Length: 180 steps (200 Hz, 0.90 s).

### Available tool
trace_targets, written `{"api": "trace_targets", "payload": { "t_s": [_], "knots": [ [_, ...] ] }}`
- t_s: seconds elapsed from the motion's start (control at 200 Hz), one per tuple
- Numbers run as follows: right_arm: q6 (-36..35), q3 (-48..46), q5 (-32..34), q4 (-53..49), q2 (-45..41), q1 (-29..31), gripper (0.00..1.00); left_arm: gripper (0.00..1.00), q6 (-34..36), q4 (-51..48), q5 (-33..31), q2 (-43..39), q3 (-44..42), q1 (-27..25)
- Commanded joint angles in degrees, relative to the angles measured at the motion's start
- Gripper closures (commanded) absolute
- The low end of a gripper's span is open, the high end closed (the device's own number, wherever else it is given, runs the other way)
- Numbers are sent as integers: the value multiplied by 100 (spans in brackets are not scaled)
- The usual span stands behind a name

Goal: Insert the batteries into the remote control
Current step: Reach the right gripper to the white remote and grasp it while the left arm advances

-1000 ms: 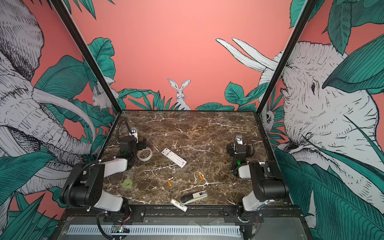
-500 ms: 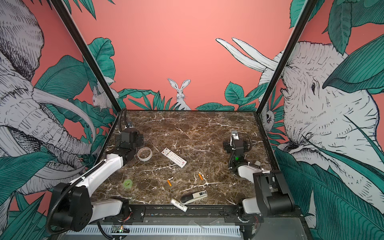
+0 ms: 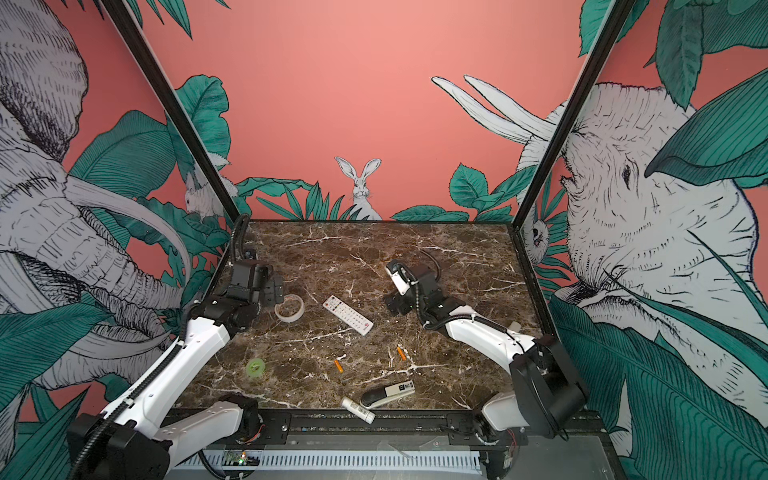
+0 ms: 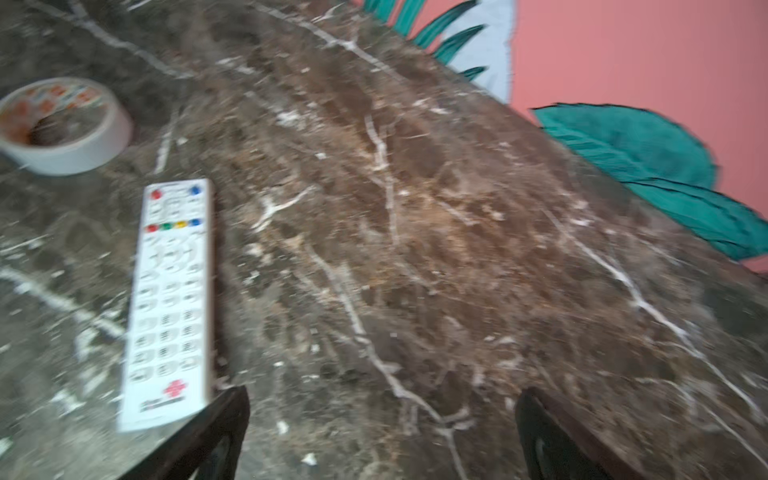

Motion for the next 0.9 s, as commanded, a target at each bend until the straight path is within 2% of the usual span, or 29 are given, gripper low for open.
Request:
{"api": "trace_targets", "payload": {
  "t_s": [0.0, 0.245, 0.345, 0.435, 0.74, 0.895],
  "knots": [
    [-246, 497, -242, -763, 418, 479, 1, 0, 187, -663, 915, -167, 346, 3],
    [-77, 1604, -94, -1439, 1774, 1055, 1, 0, 941, -979, 3498, -365, 631, 1],
    [3, 1921, -20, -1603, 2174, 1161, 1, 0, 1090, -933, 4190, -575, 543, 3],
    [86, 2109, 8, -1681, 2428, 1213, 1, 0, 1111, -898, 4366, -778, 468, 1],
    [289, 2348, 87, -1807, 2915, 1296, 1, 0, 1144, -877, 4158, -1113, 400, 1],
    [329, 2392, 21, -1866, 3027, 1296, 7, 1, 1098, -812, 4162, -1117, 338, 0]
  ]
}}
